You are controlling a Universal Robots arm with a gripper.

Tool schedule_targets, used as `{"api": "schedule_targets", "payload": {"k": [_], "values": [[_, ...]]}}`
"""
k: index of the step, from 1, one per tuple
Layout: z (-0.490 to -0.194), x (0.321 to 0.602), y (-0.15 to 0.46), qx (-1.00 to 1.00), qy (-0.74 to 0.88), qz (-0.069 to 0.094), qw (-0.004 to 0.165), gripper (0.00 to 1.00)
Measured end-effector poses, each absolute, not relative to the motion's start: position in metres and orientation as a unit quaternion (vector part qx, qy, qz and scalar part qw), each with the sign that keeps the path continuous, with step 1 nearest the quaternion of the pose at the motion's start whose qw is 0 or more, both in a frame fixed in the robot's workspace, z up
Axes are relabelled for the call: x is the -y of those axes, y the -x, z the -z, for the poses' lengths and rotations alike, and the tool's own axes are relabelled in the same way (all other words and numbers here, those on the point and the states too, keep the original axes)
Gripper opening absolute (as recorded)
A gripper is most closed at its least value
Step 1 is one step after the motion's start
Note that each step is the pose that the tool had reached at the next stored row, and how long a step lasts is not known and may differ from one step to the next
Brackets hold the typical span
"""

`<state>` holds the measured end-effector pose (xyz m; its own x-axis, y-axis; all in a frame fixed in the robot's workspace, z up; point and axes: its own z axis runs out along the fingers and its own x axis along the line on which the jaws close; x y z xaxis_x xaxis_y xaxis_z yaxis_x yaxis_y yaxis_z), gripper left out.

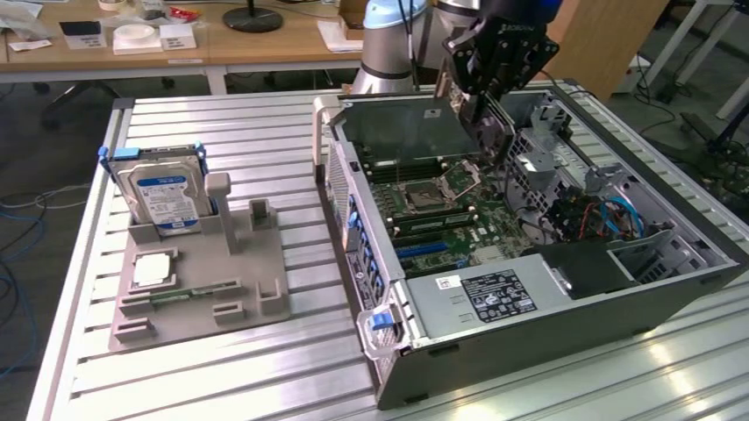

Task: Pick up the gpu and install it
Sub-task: 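Pick up the gpu and move the gpu toward the slot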

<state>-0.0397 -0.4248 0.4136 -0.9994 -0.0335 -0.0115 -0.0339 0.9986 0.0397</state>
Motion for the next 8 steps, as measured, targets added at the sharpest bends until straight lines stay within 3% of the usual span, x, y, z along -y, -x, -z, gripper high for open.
{"api": "schedule_targets", "payload": {"k": [8], "values": [[-0.4109,0.4247,0.0294,-1.0,0.015,-0.02,0.005,0.27]]}}
